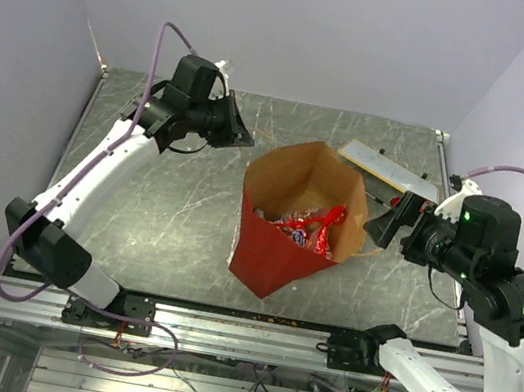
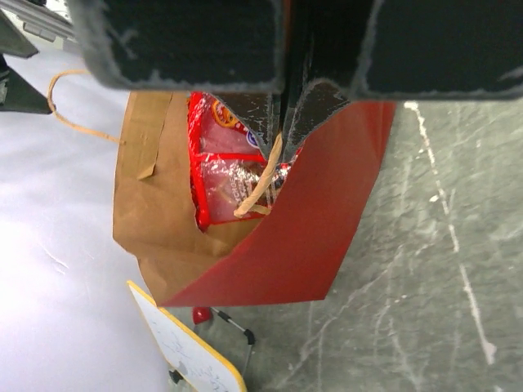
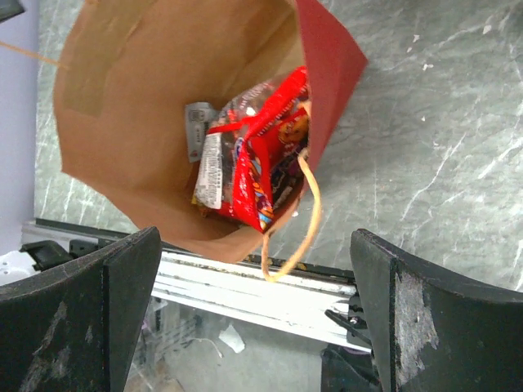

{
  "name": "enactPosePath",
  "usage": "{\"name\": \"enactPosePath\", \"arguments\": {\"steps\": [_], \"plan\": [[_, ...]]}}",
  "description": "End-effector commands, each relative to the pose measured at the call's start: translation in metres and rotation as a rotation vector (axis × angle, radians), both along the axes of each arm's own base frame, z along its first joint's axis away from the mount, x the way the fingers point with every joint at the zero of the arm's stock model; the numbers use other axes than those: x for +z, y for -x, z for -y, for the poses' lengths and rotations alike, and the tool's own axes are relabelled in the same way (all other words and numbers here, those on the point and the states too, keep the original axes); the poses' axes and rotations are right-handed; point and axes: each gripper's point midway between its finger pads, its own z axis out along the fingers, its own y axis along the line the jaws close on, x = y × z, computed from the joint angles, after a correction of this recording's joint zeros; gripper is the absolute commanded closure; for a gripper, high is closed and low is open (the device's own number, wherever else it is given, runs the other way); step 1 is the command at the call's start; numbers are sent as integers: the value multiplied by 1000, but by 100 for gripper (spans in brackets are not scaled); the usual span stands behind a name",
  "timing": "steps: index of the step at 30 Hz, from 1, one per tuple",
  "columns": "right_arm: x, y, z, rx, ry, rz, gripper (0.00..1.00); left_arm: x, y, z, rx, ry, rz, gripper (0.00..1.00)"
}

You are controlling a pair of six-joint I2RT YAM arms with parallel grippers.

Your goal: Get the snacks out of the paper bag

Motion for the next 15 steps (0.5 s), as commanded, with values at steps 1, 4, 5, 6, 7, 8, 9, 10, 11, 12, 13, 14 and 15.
{"name": "enactPosePath", "arguments": {"steps": [1, 4, 5, 6, 7, 8, 9, 10, 11, 12, 13, 14, 15], "plan": [[-7, -12, 3, -14, 46, -18, 0, 18, 11, -32, 25, -27, 70, 93], [-10, -20, 3, -18, 62, -31, 0, 16, 18, -56, 64, -62, 67, 93], [-10, -21, -3, 4, 48, -38, 0, 17, 19, -65, 81, -73, 71, 93], [-12, -23, -11, 32, 26, -52, 0, 18, 21, -74, 100, -87, 75, 93], [-14, -24, -20, 63, -7, -68, 0, 19, 24, -84, 121, -103, 76, 93], [-13, -25, -30, 97, -53, -74, 0, 19, 25, -93, 142, -127, 77, 93], [-12, -25, -40, 127, -102, -76, 3, 19, 27, -101, 168, -148, 74, 93], [-12, -24, -51, 156, -156, -82, 6, 19, 28, -110, 196, -166, 67, 93], [-11, -23, -58, 177, -200, -85, 9, 19, 29, -115, 216, -172, 62, 93], [-13, -23, -65, 191, -238, -97, 12, 20, 31, -116, 221, -163, 61, 93], [-14, -23, -70, 208, -266, -100, 14, 21, 32, -114, 215, -144, 64, 93], [-17, -23, -74, 221, -283, -101, 18, 20, 34, -111, 209, -122, 56, 93], [-19, -25, -76, 225, -289, -102, 22, 15, 37, -106, 192, -94, 33, 93]]}}
